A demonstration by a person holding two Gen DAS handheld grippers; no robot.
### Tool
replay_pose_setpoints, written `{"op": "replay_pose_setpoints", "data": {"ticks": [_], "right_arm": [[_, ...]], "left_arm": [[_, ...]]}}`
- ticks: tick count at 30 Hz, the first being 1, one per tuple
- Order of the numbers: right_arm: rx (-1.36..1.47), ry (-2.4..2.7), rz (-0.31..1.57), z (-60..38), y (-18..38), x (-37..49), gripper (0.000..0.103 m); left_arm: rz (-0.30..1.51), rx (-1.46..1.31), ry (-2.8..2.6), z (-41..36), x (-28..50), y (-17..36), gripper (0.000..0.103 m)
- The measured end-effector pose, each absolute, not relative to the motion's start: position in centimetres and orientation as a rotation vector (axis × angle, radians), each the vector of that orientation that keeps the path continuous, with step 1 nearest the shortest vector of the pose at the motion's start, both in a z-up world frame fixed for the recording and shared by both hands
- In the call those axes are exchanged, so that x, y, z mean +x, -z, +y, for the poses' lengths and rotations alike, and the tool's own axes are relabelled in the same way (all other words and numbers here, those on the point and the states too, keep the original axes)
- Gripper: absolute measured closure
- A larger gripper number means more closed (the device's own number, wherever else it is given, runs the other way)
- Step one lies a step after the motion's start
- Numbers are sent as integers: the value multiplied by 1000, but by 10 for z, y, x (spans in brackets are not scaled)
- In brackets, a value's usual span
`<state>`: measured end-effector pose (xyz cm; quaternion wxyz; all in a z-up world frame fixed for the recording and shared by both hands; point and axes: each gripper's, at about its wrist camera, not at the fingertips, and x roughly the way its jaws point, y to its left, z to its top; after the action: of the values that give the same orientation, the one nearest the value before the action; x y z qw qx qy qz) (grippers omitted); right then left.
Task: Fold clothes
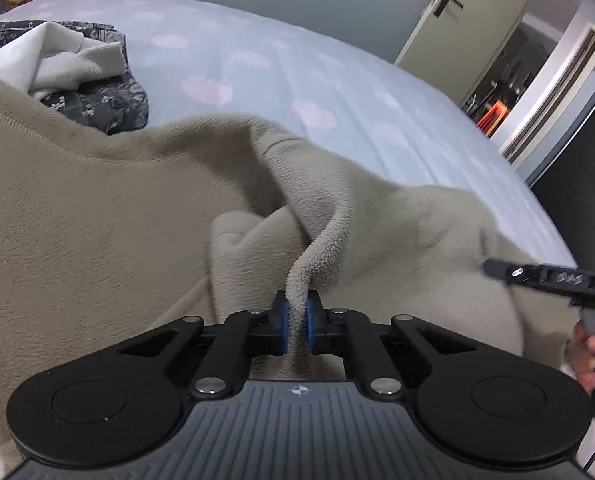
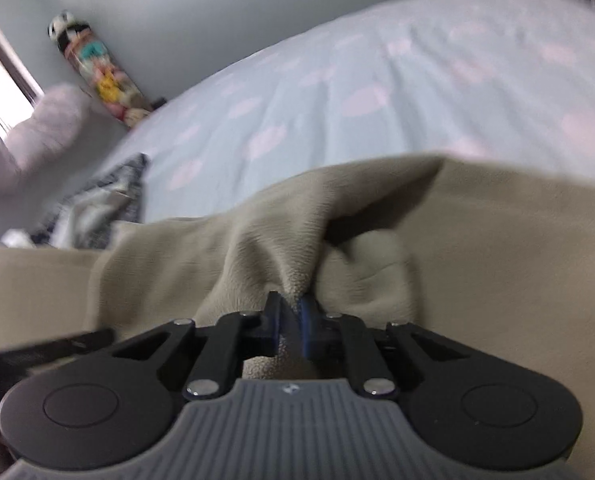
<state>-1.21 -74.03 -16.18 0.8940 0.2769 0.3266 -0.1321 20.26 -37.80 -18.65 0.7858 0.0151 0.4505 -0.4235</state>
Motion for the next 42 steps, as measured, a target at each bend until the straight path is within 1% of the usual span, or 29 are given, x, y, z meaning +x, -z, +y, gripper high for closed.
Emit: {"op": "replay_pose_setpoints", "data": {"ticks": [3,4,6,7,11,12,13,14,15,17,18,19,21,26,27,28,30,32,34,38,42], "right_arm": [[541,285,690,-743,162,-25,92],[506,326,702,-741,161,-30,103],[471,383,713,-742,161,-42,103],[493,387,702,-743,161,-49,99],[545,332,615,-739,150,-65,94],[564,313,593,-736,147,-66,83],[574,298,578,-732,145,-63,66],[581,284,564,-728,143,-60,60],[584,268,569,-722,144,-57,57],[576,251,603,-710,151,-47,60],[552,270,644,-704,158,-43,76],[524,292,687,-699,165,-40,96],[509,315,727,-696,183,-45,97],[545,325,712,-701,185,-64,98],[518,349,721,-700,181,-67,103],[489,383,725,-699,176,-71,103],[454,440,722,-701,167,-81,97],[458,443,683,-703,158,-94,97],[440,426,642,-699,149,-95,96],[359,362,573,-681,136,-71,93],[309,283,547,-672,133,-26,92]], "left_arm": [[972,26,921,-375,204,193,97],[968,23,919,-373,203,194,97],[968,-1,923,-370,204,196,96],[966,-3,927,-370,203,195,96],[960,-5,919,-369,198,193,95],[965,-15,912,-369,198,193,95],[970,-25,905,-369,197,193,95],[972,-27,899,-369,197,193,95],[974,-29,894,-370,196,193,95],[982,-17,884,-371,196,192,95],[983,1,881,-373,196,192,95],[984,19,878,-374,195,192,95],[978,62,881,-377,195,193,95],[962,104,887,-371,192,189,94],[955,112,888,-369,191,187,93],[949,119,890,-367,190,185,91],[942,86,887,-356,189,179,87],[919,51,881,-344,186,172,85],[855,42,904,-346,177,162,84],[751,50,948,-362,163,150,85],[766,14,966,-387,173,157,85]]}}
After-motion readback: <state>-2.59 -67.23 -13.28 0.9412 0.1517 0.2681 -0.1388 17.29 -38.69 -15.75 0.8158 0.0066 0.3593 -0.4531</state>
